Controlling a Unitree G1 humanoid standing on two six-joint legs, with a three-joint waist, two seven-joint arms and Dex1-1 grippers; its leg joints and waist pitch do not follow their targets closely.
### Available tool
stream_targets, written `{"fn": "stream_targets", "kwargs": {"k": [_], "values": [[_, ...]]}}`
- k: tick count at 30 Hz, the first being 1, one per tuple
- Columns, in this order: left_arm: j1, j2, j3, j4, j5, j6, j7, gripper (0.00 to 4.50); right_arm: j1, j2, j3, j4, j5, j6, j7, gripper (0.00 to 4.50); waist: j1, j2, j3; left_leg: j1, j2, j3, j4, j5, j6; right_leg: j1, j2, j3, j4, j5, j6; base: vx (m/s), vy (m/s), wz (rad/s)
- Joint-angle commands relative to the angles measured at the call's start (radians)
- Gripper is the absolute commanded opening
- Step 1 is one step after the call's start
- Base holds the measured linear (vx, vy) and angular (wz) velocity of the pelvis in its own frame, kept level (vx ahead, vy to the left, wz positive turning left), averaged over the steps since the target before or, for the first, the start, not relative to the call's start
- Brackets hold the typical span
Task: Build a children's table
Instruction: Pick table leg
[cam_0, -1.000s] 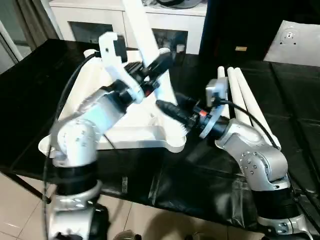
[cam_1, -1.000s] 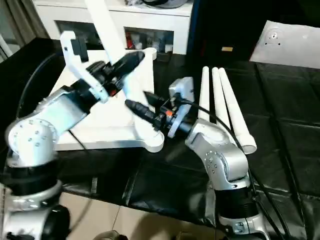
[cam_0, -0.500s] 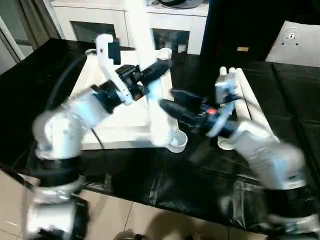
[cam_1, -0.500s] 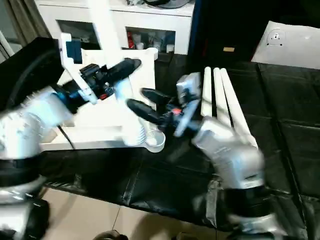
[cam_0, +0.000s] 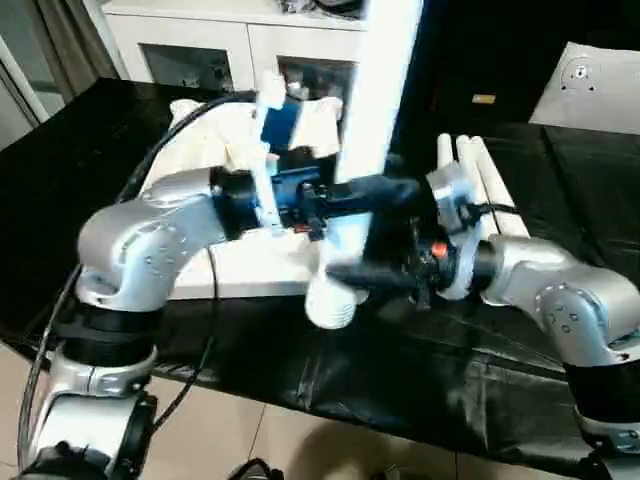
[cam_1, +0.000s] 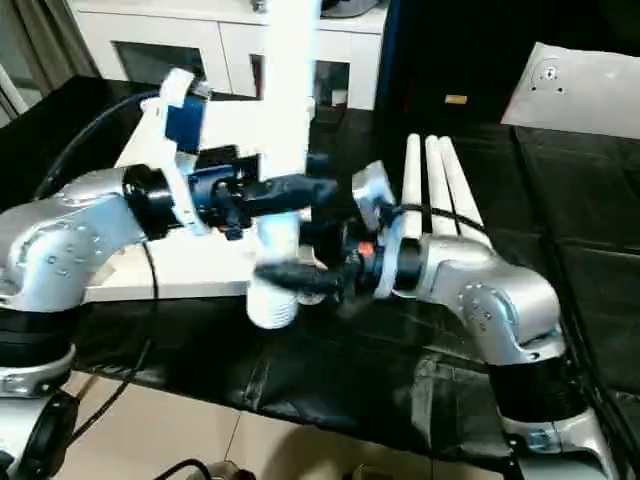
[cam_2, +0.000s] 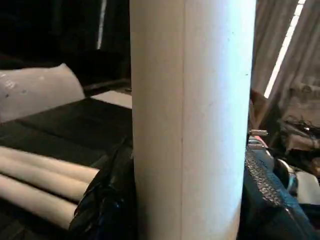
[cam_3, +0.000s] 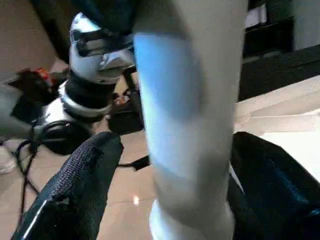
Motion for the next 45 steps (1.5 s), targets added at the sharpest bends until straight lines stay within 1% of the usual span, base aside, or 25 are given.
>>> {"fn": "stream_targets", "kwargs": {"k": [1,6,7,8,9,11,12,13,15,18,22,27,28,31,32,34,36,37,38,39,40,42,43,44,45], "values": [[-0.021,-0.005,-0.001,-0.001,0.011,-0.018,-0.017,1.85,-0.001,-0.006,0.022,-0.018,-0.007,0.001,0.020,3.83,0.005,-0.012,-0.073,0.000,0.062,-0.013,-0.069,-0.010,0.049,0.069,-0.080,0.047,-0.069,-0.091,-0.245,0.000,0.000,0.00],[-0.023,-0.006,-0.016,-0.017,-0.008,-0.020,-0.054,1.85,-0.002,-0.007,0.046,-0.003,-0.033,-0.015,0.020,3.83,0.005,-0.010,-0.075,0.001,0.064,-0.014,-0.068,0.003,0.049,0.068,-0.080,0.046,-0.064,-0.060,-0.253,0.000,0.000,0.00],[-0.024,-0.007,-0.021,-0.020,-0.014,-0.019,-0.060,1.85,-0.005,-0.004,0.049,0.002,-0.040,-0.020,0.016,3.54,0.005,-0.011,-0.074,0.001,0.063,-0.014,-0.068,-0.001,0.049,0.068,-0.080,0.046,-0.065,-0.063,-0.254,0.000,0.000,0.00],[-0.024,-0.008,-0.022,-0.021,-0.015,-0.019,-0.061,1.85,-0.005,-0.003,0.049,0.004,-0.042,-0.022,0.015,3.47,0.006,-0.009,-0.074,0.001,0.063,-0.014,-0.068,-0.004,0.047,0.068,-0.081,0.047,-0.065,-0.065,-0.255,0.000,0.000,0.00],[-0.024,-0.010,-0.027,-0.022,-0.016,-0.019,-0.065,1.85,-0.006,-0.001,0.051,0.006,-0.045,-0.025,0.014,3.47,0.006,-0.009,-0.074,0.001,0.063,-0.014,-0.069,-0.007,0.046,0.068,-0.080,0.047,-0.065,-0.068,-0.255,0.000,0.000,0.00],[-0.025,-0.014,-0.032,-0.022,-0.017,-0.018,-0.073,1.85,-0.009,0.005,0.055,0.014,-0.056,-0.037,0.005,3.21,0.006,-0.010,-0.074,0.001,0.064,-0.013,-0.069,-0.011,0.043,0.068,-0.081,0.047,-0.066,-0.074,-0.255,0.000,0.000,0.00],[-0.026,-0.017,-0.035,-0.020,-0.012,-0.020,-0.075,1.85,-0.008,0.005,0.057,0.015,-0.059,-0.040,0.005,3.21,0.006,-0.010,-0.075,0.001,0.063,-0.013,-0.068,-0.009,0.042,0.069,-0.081,0.047,-0.066,-0.071,-0.256,0.000,0.000,0.00],[-0.028,-0.024,-0.037,-0.015,-0.007,-0.023,-0.074,1.85,-0.007,0.006,0.060,0.013,-0.062,-0.043,0.005,3.04,0.006,-0.008,-0.075,0.000,0.063,-0.014,-0.068,-0.001,0.043,0.070,-0.080,0.047,-0.064,-0.060,-0.256,0.000,0.000,0.00],[-0.031,-0.031,-0.039,-0.008,-0.001,-0.026,-0.068,1.85,-0.006,0.006,0.060,0.011,-0.061,-0.043,0.006,2.99,0.006,-0.009,-0.076,0.000,0.063,-0.014,-0.067,0.005,0.047,0.071,-0.080,0.047,-0.063,-0.044,-0.258,0.000,0.000,0.00],[-0.033,-0.036,-0.042,0.000,0.008,-0.037,-0.064,1.85,-0.005,0.007,0.062,0.011,-0.062,-0.043,0.010,2.66,0.006,-0.010,-0.076,0.000,0.063,-0.014,-0.067,0.003,0.053,0.071,-0.080,0.047,-0.063,-0.040,-0.260,0.000,0.000,0.00],[-0.038,-0.037,-0.040,0.011,0.014,-0.045,-0.061,1.85,0.003,0.008,0.067,0.007,-0.065,-0.046,0.012,2.44,0.006,-0.006,-0.076,0.000,0.063,-0.015,-0.066,-0.002,0.050,0.072,-0.079,0.046,-0.064,-0.046,-0.260,0.000,0.000,0.00],[-0.040,-0.035,-0.039,0.011,0.022,-0.040,-0.058,1.85,0.007,0.007,0.069,0.009,-0.078,-0.058,0.010,2.07,0.006,-0.006,-0.077,0.001,0.063,-0.015,-0.066,0.002,0.051,0.071,-0.079,0.046,-0.062,-0.030,-0.264,0.000,0.000,0.00],[-0.041,-0.034,-0.037,0.008,0.021,-0.030,-0.044,1.85,0.010,0.007,0.072,0.011,-0.092,-0.071,0.001,2.01,0.006,-0.005,-0.077,0.000,0.063,-0.015,-0.066,0.002,0.051,0.072,-0.079,0.046,-0.061,-0.028,-0.264,0.000,0.000,0.00],[-0.046,-0.051,-0.015,0.002,-0.008,-0.006,-0.009,1.85,0.022,0.023,0.056,0.011,-0.080,-0.060,-0.028,2.00,0.006,-0.005,-0.077,0.001,0.063,-0.015,-0.065,0.000,0.049,0.071,-0.080,0.046,-0.061,-0.022,-0.269,0.000,0.000,0.00],[-0.049,-0.066,0.000,-0.005,-0.035,0.006,0.001,2.20,0.027,0.026,0.054,0.006,-0.076,-0.048,-0.038,1.97,0.006,-0.006,-0.078,0.001,0.063,-0.014,-0.064,0.005,0.051,0.072,-0.080,0.046,-0.060,-0.012,-0.276,0.000,0.000,0.00],[-0.049,-0.072,0.007,-0.013,-0.044,0.003,0.006,2.55,0.031,0.032,0.054,0.000,-0.077,-0.053,-0.044,1.95,0.007,-0.006,-0.078,0.000,0.063,-0.016,-0.065,0.005,0.053,0.073,-0.079,0.045,-0.060,-0.013,-0.276,0.000,0.000,0.00],[-0.055,-0.098,0.031,-0.019,-0.080,0.016,0.034,2.61,0.037,0.057,0.046,-0.004,-0.077,-0.068,-0.068,1.94,0.007,-0.006,-0.077,0.000,0.063,-0.014,-0.065,0.000,0.049,0.072,-0.080,0.045,-0.062,-0.022,-0.276,0.000,0.000,0.00],[-0.057,-0.112,0.042,-0.022,-0.097,0.021,0.050,2.90,0.040,0.070,0.045,-0.002,-0.094,-0.075,-0.098,1.93,0.008,-0.003,-0.077,-0.001,0.062,-0.014,-0.064,0.000,0.048,0.072,-0.082,0.045,-0.061,-0.021,-0.279,0.000,0.000,0.00],[-0.059,-0.125,0.051,-0.023,-0.111,0.025,0.066,2.98,0.042,0.078,0.047,0.000,-0.108,-0.080,-0.121,1.93,0.010,-0.002,-0.078,0.001,0.063,-0.016,-0.065,-0.001,0.044,0.071,-0.081,0.044,-0.061,-0.019,-0.279,0.000,0.000,0.00],[-0.059,-0.131,0.056,-0.023,-0.115,0.025,0.074,2.98,0.043,0.081,0.048,0.001,-0.110,-0.081,-0.125,1.93,0.008,-0.005,-0.078,0.000,0.063,-0.016,-0.065,-0.001,0.043,0.072,-0.079,0.045,-0.061,-0.018,-0.277,0.000,0.000,0.00],[-0.057,-0.174,0.076,-0.024,-0.131,0.012,0.128,3.05,0.051,0.093,0.051,-0.005,-0.105,-0.085,-0.129,1.93,0.008,-0.004,-0.077,0.000,0.063,-0.015,-0.065,-0.006,0.041,0.073,-0.080,0.045,-0.062,-0.023,-0.276,0.000,0.000,0.00],[-0.055,-0.196,0.086,-0.021,-0.140,0.009,0.156,3.32,0.054,0.097,0.054,-0.007,-0.107,-0.092,-0.128,1.93,0.009,-0.007,-0.076,-0.002,0.063,-0.014,-0.065,-0.016,0.042,0.075,-0.081,0.046,-0.064,-0.033,-0.276,0.000,0.000,0.00],[-0.051,-0.214,0.087,-0.026,-0.138,0.002,0.174,3.32,0.055,0.098,0.057,-0.009,-0.103,-0.087,-0.128,1.93,0.010,-0.007,-0.076,-0.001,0.063,-0.015,-0.065,-0.016,0.043,0.074,-0.081,0.045,-0.066,-0.040,-0.272,0.000,0.000,0.00],[-0.039,-0.245,0.084,-0.041,-0.128,-0.019,0.207,3.47,0.061,0.113,0.057,-0.011,-0.105,-0.098,-0.144,1.93,0.011,-0.004,-0.076,-0.003,0.064,-0.016,-0.065,-0.008,0.048,0.075,-0.081,0.046,-0.067,-0.040,-0.266,0.000,0.000,0.00],[-0.036,-0.255,0.086,-0.046,-0.128,-0.026,0.215,3.47,0.063,0.119,0.056,-0.011,-0.109,-0.103,-0.153,1.93,0.012,-0.005,-0.076,-0.002,0.064,-0.016,-0.065,-0.008,0.049,0.075,-0.081,0.045,-0.067,-0.043,-0.264,0.000,0.000,0.00]]}}
